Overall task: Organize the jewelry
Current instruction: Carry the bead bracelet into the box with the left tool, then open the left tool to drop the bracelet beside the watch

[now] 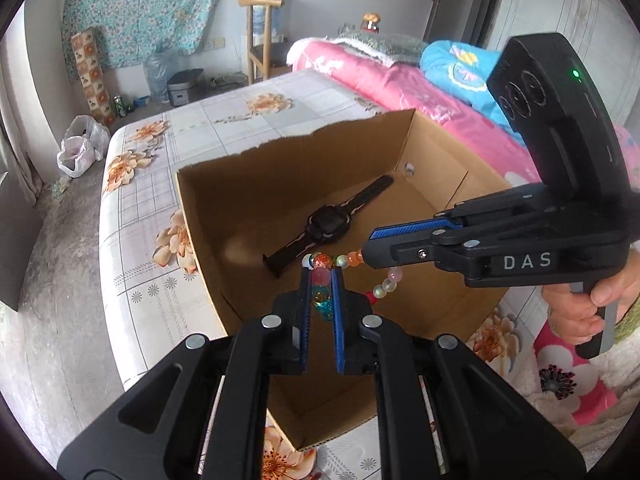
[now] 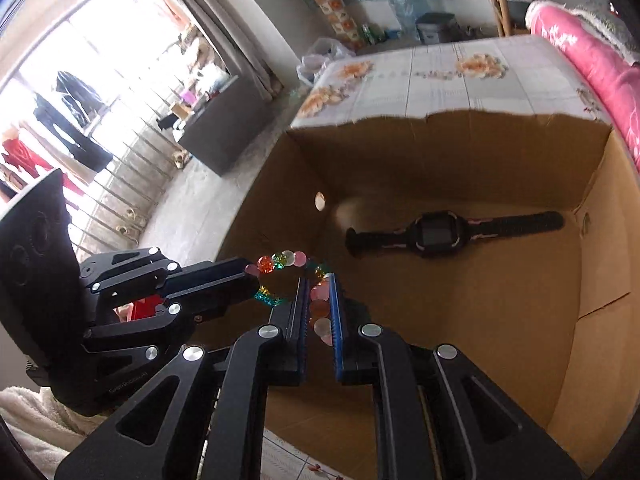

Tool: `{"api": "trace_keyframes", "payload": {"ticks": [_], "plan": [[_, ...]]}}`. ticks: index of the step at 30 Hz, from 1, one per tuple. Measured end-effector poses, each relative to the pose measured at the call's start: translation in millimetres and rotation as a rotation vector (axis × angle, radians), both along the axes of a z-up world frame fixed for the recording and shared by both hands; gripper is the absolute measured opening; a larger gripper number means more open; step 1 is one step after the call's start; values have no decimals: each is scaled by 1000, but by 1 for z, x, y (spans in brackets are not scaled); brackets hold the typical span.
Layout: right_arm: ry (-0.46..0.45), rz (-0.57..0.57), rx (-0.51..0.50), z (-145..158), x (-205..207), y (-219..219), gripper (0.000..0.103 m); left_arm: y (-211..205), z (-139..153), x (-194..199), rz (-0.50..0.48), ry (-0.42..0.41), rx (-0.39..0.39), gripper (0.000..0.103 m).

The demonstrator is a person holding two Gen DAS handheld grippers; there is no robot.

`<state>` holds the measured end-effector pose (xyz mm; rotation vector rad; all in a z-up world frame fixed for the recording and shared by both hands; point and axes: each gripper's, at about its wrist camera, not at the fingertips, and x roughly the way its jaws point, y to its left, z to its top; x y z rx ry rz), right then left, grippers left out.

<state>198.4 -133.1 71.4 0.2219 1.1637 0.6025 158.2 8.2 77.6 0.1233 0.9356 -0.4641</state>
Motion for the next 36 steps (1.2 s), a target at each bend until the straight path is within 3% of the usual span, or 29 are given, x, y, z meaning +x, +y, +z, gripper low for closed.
{"api": "trace_keyframes", "payload": {"ticks": [6, 10, 14, 19, 28, 33, 36], "plan": [[139, 37, -98, -33, 11, 16, 11, -2, -20, 7, -25, 63, 99, 9], [148, 15, -83, -35, 13, 12, 11, 2, -19, 8, -13, 45, 105, 13], [83, -23, -84, -23, 5, 1, 12, 10, -10, 4, 13, 4, 81, 14], [-30, -82, -80, 1, -12, -19, 28, 25, 9, -15, 50, -85, 0, 19], [-240, -152, -26, 49, -66, -48, 43, 42, 38, -68, 99, -231, -116, 50], [-294, -169, 11, 60, -102, -60, 46, 46, 38, -100, 101, -270, -111, 70], [-296, -175, 18, 60, -123, -70, 50, 47, 30, -117, 94, -262, -99, 75]]}}
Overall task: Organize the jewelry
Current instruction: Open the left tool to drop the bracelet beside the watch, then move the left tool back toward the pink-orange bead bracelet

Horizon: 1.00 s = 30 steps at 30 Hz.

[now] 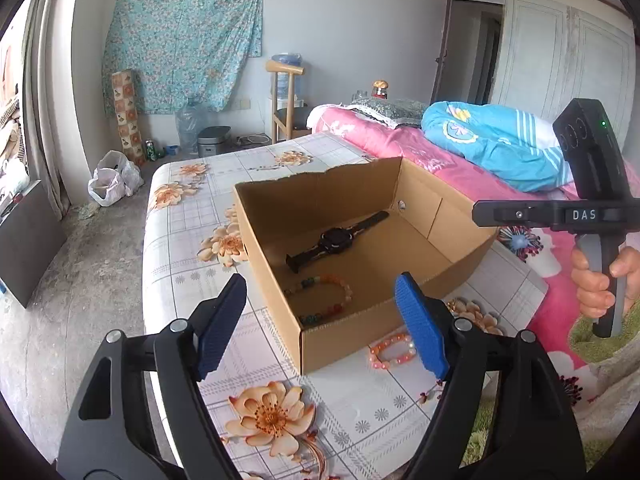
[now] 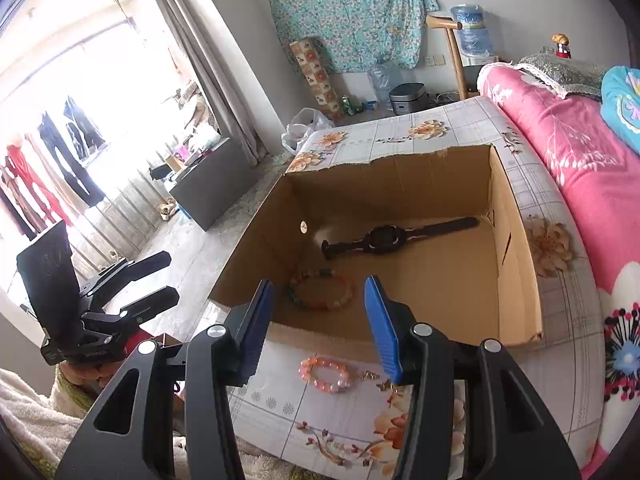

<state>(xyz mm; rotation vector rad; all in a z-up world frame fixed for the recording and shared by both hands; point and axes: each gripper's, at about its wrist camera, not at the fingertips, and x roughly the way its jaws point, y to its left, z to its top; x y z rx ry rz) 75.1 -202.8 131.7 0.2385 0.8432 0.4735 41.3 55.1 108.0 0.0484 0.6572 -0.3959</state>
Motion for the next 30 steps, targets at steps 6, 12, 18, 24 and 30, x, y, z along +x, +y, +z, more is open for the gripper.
{"api": "trace_keyframes", "payload": {"ticks": [6, 12, 18, 24, 30], "plan": [[37, -35, -28, -23, -34, -5, 57, 1, -29, -20, 19, 83, 18, 82], [147, -98, -50, -63, -55, -12, 57, -16, -70, -31, 8, 191, 90, 84], [231, -153, -134, -92, -56, -5, 58, -37, -102, -27, -4, 244, 168, 84], [234, -178, -176, -98, -57, 3, 68, -45, -120, -17, 3, 290, 205, 84], [235, -191, -212, -101, -55, 6, 69, -53, -130, -13, -1, 307, 237, 84]]}}
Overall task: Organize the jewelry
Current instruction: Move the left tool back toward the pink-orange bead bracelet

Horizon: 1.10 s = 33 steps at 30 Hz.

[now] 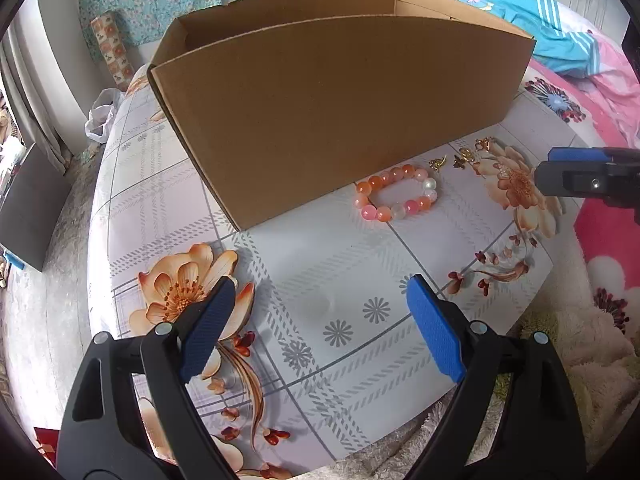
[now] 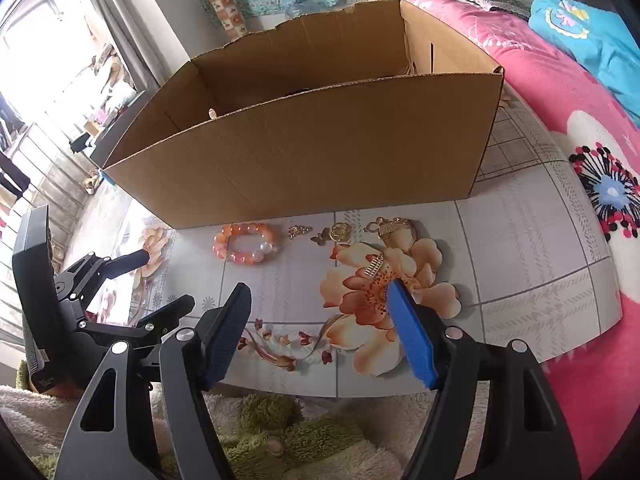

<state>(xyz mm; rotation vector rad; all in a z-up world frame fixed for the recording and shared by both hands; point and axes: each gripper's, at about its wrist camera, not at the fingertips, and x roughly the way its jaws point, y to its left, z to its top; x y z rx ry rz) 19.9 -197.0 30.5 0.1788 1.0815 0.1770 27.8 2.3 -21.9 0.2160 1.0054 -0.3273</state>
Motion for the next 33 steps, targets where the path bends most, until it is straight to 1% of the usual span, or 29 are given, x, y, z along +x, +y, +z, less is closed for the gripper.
{"api": "trace_keyframes", "payload": {"ticks": [10, 16, 33], "plan": [[-13, 3, -15, 1, 3, 5, 71, -5, -8, 9, 20, 28, 8, 84], [-13, 9, -13, 1, 4, 6, 71, -2, -10, 11, 34, 37, -5, 85], [-18, 8, -1, 0, 7, 7, 71, 2, -13, 16, 60, 44, -7, 93]]}}
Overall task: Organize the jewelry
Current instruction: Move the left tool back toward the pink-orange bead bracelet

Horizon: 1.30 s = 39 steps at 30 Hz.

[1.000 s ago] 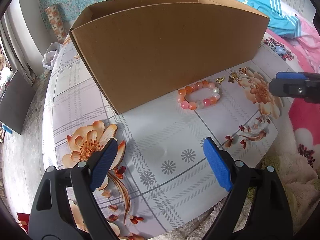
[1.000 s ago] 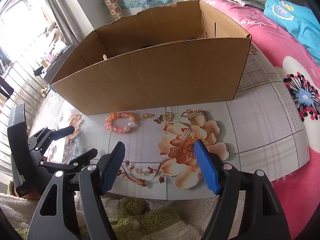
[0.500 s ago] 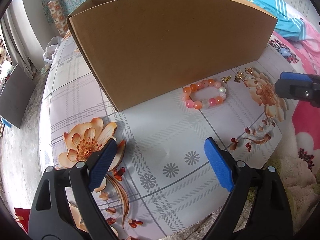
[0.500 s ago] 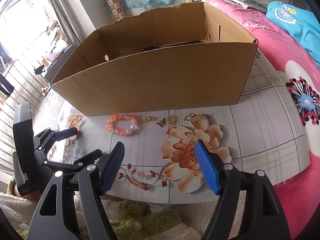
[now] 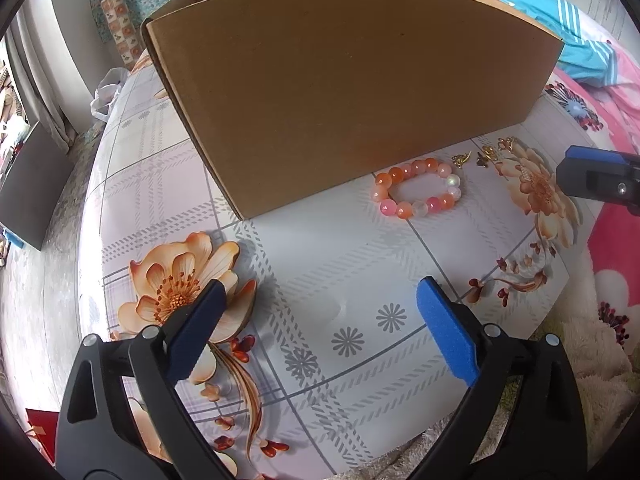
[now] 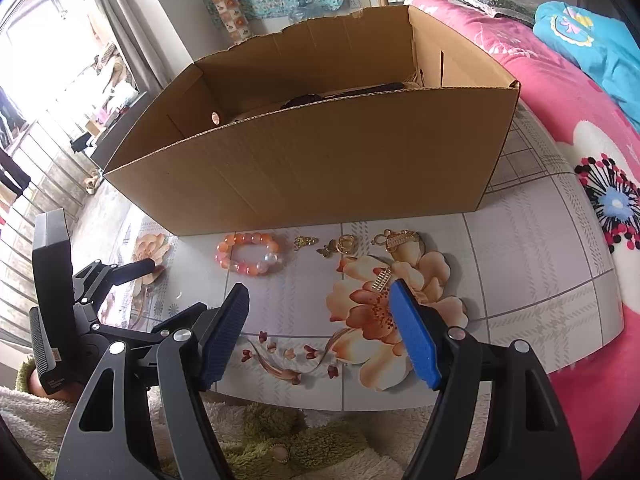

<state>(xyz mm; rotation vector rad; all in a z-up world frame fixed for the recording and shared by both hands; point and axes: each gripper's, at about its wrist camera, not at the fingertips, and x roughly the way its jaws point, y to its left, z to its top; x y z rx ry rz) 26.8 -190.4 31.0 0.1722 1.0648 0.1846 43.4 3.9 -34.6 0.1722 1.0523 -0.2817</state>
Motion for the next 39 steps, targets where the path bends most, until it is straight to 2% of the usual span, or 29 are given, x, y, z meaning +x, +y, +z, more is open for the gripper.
{"api": "trace_keyframes", "payload": {"ticks": [4, 6, 20, 26, 30, 34, 39], "plan": [[-1, -1, 2, 1, 0, 0, 71, -1, 0, 0, 6, 1, -1, 95], [-5, -2, 1, 1, 0, 0, 75, 0, 0, 0, 7, 1, -2, 95], [-29, -6, -18, 4, -1, 3, 76, 0, 0, 0, 11, -2, -5, 95], [-84, -21, -40, 12, -4, 1, 88, 0, 0, -1, 14, -1, -2, 96], [-145, -36, -113, 22, -8, 1, 96, 0, 0, 0, 9, 4, 0, 96], [-202, -84, -268, 30, -13, -2, 96, -1, 0, 0, 9, -2, -1, 96], [-268, -50, -401, 35, -23, -9, 96, -2, 1, 0, 14, -3, 0, 96]]}}
